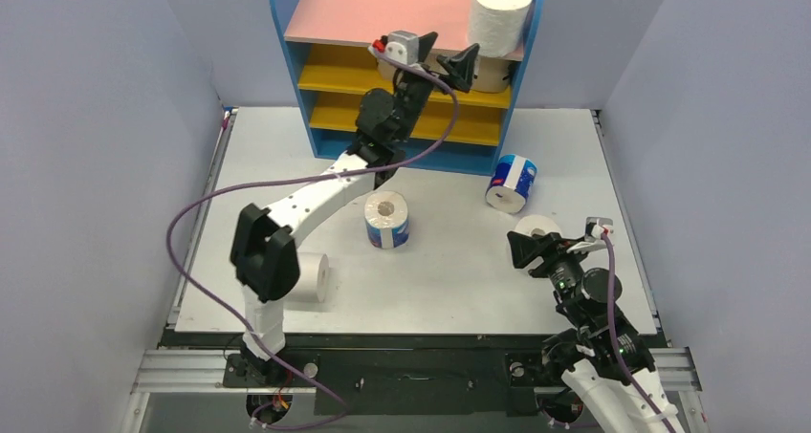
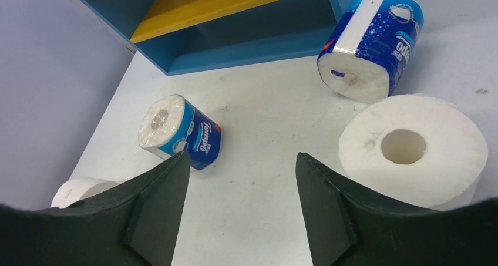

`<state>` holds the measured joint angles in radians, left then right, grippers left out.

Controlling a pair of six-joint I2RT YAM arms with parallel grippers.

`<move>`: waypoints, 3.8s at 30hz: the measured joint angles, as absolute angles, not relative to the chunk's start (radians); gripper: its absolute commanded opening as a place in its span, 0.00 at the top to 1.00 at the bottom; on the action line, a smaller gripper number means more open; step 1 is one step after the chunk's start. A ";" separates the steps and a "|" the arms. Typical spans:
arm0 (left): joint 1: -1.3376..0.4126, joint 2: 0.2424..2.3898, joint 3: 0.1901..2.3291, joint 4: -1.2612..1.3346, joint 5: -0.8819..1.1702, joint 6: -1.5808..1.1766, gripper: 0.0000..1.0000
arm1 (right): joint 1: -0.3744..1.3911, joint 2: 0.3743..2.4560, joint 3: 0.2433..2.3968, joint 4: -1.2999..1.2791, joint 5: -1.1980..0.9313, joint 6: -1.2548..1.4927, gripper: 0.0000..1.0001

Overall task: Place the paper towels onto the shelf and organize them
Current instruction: Place the paper towel on the shelf, then move the shelf to the center of the board.

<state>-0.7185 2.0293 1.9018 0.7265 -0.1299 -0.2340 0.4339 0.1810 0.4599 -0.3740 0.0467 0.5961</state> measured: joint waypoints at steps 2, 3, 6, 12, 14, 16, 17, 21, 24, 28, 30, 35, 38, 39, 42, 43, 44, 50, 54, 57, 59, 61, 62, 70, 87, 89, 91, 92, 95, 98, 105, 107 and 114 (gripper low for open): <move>-0.721 1.900 1.759 0.735 -0.167 -0.226 0.04 | 0.434 0.199 0.460 -0.366 0.049 0.602 0.38; -0.720 1.836 1.695 0.735 -0.189 -0.222 0.04 | 0.434 0.218 0.464 -0.363 0.052 0.606 0.37; -0.712 1.616 1.514 0.719 -0.268 -0.215 0.04 | 0.434 0.289 0.488 -0.353 0.074 0.617 0.37; -0.607 1.293 1.312 0.538 -0.360 -0.263 0.04 | 0.435 0.460 0.579 -0.277 0.181 0.659 0.37; -0.513 1.234 1.281 0.439 -0.363 -0.305 0.04 | 0.436 0.512 0.590 -0.229 0.226 0.669 0.37; -0.406 1.199 1.260 0.331 -0.359 -0.348 0.04 | 0.440 0.579 0.599 -0.177 0.283 0.672 0.37; -0.364 1.190 1.252 0.290 -0.354 -0.367 0.04 | 0.440 0.617 0.604 -0.150 0.313 0.670 0.37; -0.184 1.182 1.222 0.141 -0.293 -0.446 0.04 | 0.440 0.772 0.646 -0.054 0.405 0.638 0.37; -0.119 1.200 1.222 0.097 -0.247 -0.479 0.03 | 0.440 0.891 0.706 0.015 0.440 0.589 0.37; -0.056 1.288 1.267 0.086 -0.140 -0.532 0.00 | 0.431 1.028 0.831 0.101 0.454 0.532 0.38; -0.020 1.344 1.291 0.086 -0.094 -0.563 0.00 | 0.428 1.091 0.900 0.142 0.454 0.507 0.38; 0.050 1.449 1.321 0.081 -0.043 -0.585 0.06 | 0.416 1.214 1.024 0.202 0.450 0.447 0.38; 0.064 1.502 1.363 0.084 -0.027 -0.582 0.07 | 0.402 1.260 1.060 0.210 0.440 0.421 0.38; 0.065 1.525 1.385 0.089 -0.017 -0.580 0.07 | 0.393 1.271 1.064 0.212 0.436 0.416 0.38; 0.065 1.585 1.438 0.112 0.010 -0.567 0.07 | 0.361 1.294 1.072 0.213 0.416 0.411 0.38; 0.065 1.607 1.456 0.120 0.019 -0.562 0.07 | 0.348 1.308 1.080 0.214 0.410 0.411 0.38; 0.065 1.630 1.473 0.128 0.027 -0.556 0.07 | 0.341 1.319 1.087 0.215 0.404 0.411 0.38; 0.066 1.735 1.519 0.172 0.066 -0.534 0.07 | 0.321 1.403 1.161 0.215 0.387 0.408 0.40; 0.067 1.792 1.551 0.188 0.107 -0.536 0.07 | 0.321 1.454 1.206 0.216 0.387 0.402 0.45; 0.068 1.812 1.571 0.197 0.129 -0.532 0.07 | 0.320 1.491 1.236 0.215 0.393 0.393 0.52; 0.068 1.824 1.580 0.212 0.138 -0.525 0.07 | 0.320 1.512 1.252 0.214 0.401 0.381 0.57; 0.067 1.840 1.598 0.219 0.145 -0.513 0.07 | 0.320 1.536 1.277 0.210 0.411 0.371 0.61; 0.066 1.850 1.612 0.220 0.150 -0.508 0.07 | 0.320 1.548 1.290 0.207 0.416 0.366 0.61; 0.051 1.879 1.658 0.234 0.175 -0.460 0.03 | 0.309 1.560 1.304 0.200 0.474 0.338 0.51; -0.029 1.943 1.684 0.327 0.138 -0.360 0.50 | 0.300 1.534 1.247 0.208 0.494 0.332 0.51; -0.038 1.949 1.684 0.332 0.135 -0.334 0.57 | 0.300 1.525 1.237 0.208 0.494 0.332 0.51; -0.042 1.951 1.684 0.340 0.126 -0.317 0.61 | 0.300 1.512 1.226 0.209 0.493 0.333 0.51; -0.042 1.952 1.682 0.345 0.124 -0.308 0.63 | 0.300 1.507 1.221 0.210 0.493 0.333 0.51; -0.042 1.952 1.678 0.362 0.114 -0.284 0.71 | 0.300 1.482 1.202 0.214 0.493 0.333 0.51; -0.041 1.952 1.677 0.364 0.105 -0.266 0.80 | 0.300 1.461 1.189 0.218 0.492 0.332 0.50; -0.040 1.952 1.668 0.380 0.109 -0.198 1.00 | 0.293 1.433 1.171 0.231 0.484 0.323 0.41; -0.040 1.952 1.658 0.399 0.110 -0.198 1.00 | 0.288 1.432 1.165 0.232 0.477 0.322 0.37; -0.040 1.937 1.594 0.486 0.109 -0.210 1.00 | 0.244 1.430 1.095 0.295 0.425 0.357 0.37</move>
